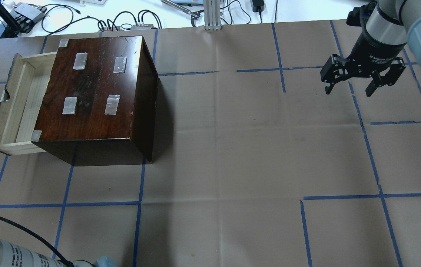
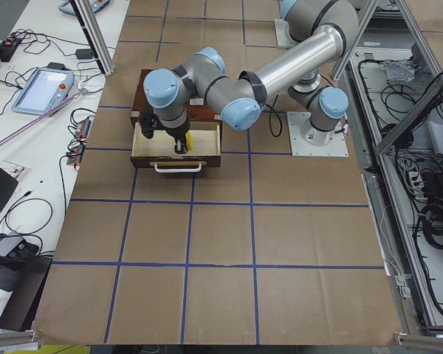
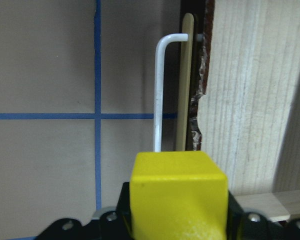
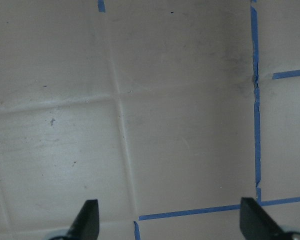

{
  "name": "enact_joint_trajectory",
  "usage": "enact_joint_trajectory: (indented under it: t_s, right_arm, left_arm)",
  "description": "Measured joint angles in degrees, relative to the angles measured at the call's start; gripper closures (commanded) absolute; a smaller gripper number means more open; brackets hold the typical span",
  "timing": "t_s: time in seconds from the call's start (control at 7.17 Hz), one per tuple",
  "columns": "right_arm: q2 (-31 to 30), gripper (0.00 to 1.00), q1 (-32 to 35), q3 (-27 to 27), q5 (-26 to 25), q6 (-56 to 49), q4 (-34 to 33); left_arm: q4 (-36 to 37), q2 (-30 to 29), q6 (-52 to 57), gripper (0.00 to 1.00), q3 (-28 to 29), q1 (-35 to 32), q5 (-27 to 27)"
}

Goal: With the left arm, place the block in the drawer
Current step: 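Lift the yellow cube and carry it over the open drawer, then lower the cube into the drawer and open the left gripper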

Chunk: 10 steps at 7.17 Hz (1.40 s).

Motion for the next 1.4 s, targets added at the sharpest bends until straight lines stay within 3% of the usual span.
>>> enact_joint_trajectory:
  t_s: [0.28,0.56,1.4]
  right_arm:
    - [0.00,0.00,0.00,-0.02,0.00,0.00,0.00]
    - [0.00,0.00,0.00,-0.03,0.00,0.00,0.00]
    - [0.00,0.00,0.00,-0.06,0.00,0.00,0.00]
  left_arm:
    - [8.87,5.61,-5.72,0.72,-9.23,-4.56,0.05]
    - [14.12,8.57,-8.21,0.72,-14.22,-7.62,0.11]
    - [20.02,6.78,-8.37,0.72,-17.45,-8.11,1.09]
